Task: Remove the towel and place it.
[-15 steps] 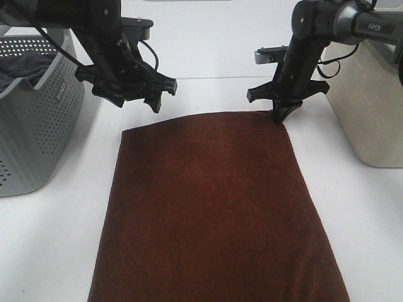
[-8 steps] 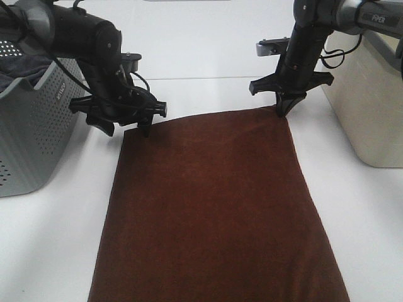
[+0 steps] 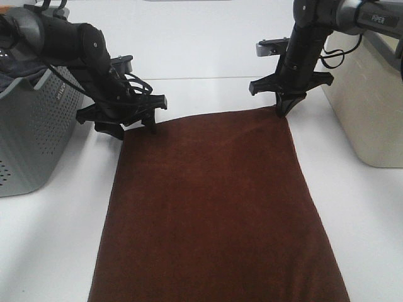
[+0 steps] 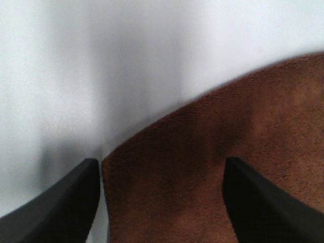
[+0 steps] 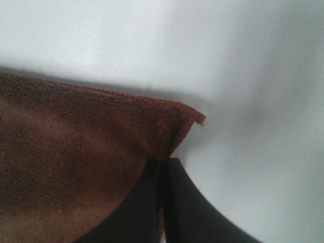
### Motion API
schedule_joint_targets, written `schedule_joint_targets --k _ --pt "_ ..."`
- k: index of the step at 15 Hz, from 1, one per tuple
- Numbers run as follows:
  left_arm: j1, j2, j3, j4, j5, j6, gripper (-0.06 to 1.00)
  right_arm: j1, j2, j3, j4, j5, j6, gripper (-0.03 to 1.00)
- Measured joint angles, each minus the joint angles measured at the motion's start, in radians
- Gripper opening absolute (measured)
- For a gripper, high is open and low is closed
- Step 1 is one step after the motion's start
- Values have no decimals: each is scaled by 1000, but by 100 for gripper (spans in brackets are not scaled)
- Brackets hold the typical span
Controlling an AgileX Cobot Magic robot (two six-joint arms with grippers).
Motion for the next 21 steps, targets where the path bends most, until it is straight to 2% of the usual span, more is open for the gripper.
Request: schedule_joint_targets --k 6,11,14,15,18,21 --pt "0 70 -107 -23 -12 7 65 0 0 0 0 0 0 0" --pt "0 90 -217 -50 -21 48 57 0 0 0 -1 0 0 0" --pt "0 90 -286 0 92 52 56 0 0 0 -1 -1 0 0" --pt "0 90 -298 33 184 44 56 0 0 0 -1 -1 0 0" --pt "0 90 -298 74 335 29 56 0 0 0 -1 0 0 0" --pt "0 90 -298 90 398 27 56 0 0 0 -1 2 0 0"
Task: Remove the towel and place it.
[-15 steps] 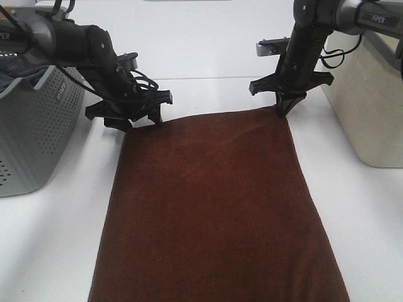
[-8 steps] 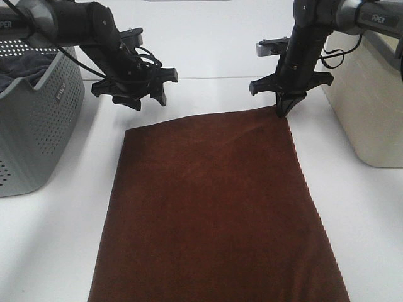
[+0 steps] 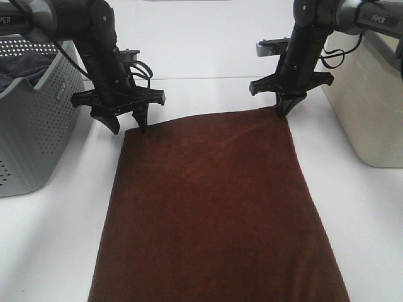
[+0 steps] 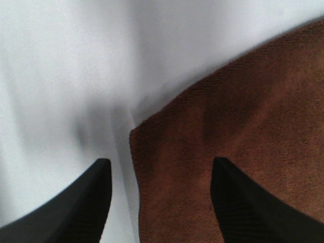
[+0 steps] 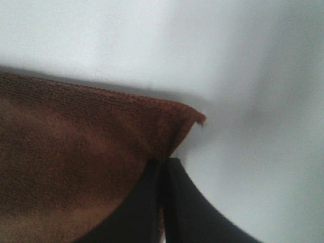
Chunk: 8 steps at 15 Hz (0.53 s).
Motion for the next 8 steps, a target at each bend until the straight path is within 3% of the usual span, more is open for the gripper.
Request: schedule_joint_targets --k 8 --pt "0 42 -2 -20 -35 -27 56 0 0 0 0 11 0 0"
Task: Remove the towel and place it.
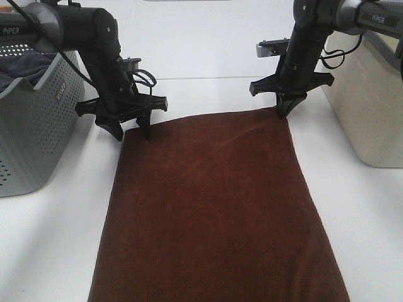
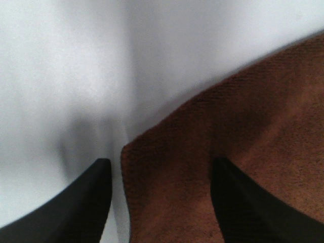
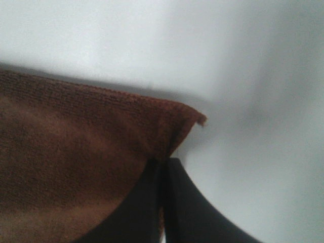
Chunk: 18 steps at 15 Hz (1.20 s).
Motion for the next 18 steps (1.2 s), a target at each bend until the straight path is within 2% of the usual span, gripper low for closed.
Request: schedule_joint_targets --k 3,8,15,18 --pt "0 15 0 -27 -33 -1 54 0 0 0 0 8 0 0" --pt "0 23 -2 -28 -107 -1 41 0 0 0 0 9 0 0" --pt "0 27 -2 -24 -145 92 3 0 0 0 0 7 16 0" --pt "0 27 -2 -20 -160 133 1 0 0 0 0 7 17 0"
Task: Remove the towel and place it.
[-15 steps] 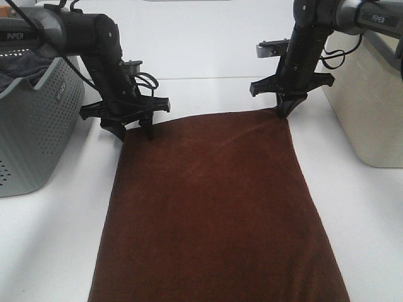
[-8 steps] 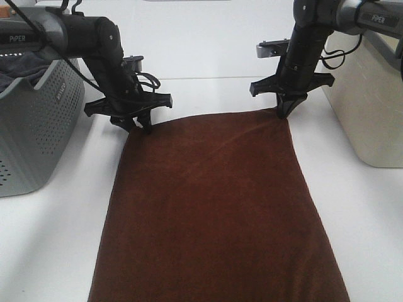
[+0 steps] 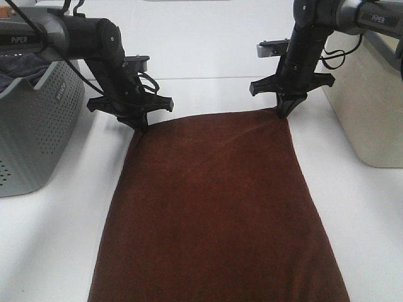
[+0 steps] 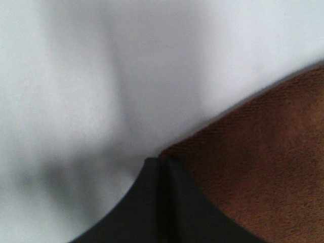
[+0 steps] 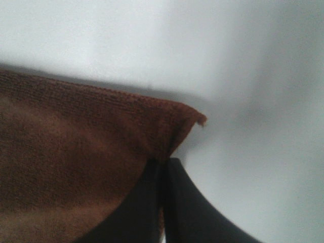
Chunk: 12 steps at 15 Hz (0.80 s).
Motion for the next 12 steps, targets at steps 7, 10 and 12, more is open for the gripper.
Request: schedule_joint_targets --k 7,10,12 --pt "0 -75 0 188 -219 37 1 0 -31 -160 -9 -30 0 0" --pt "0 -75 0 206 -341 37 1 0 -28 -161 -67 -100 0 0" --pt "0 -75 0 251 -453 37 1 0 -28 -161 -83 -181 -13 0"
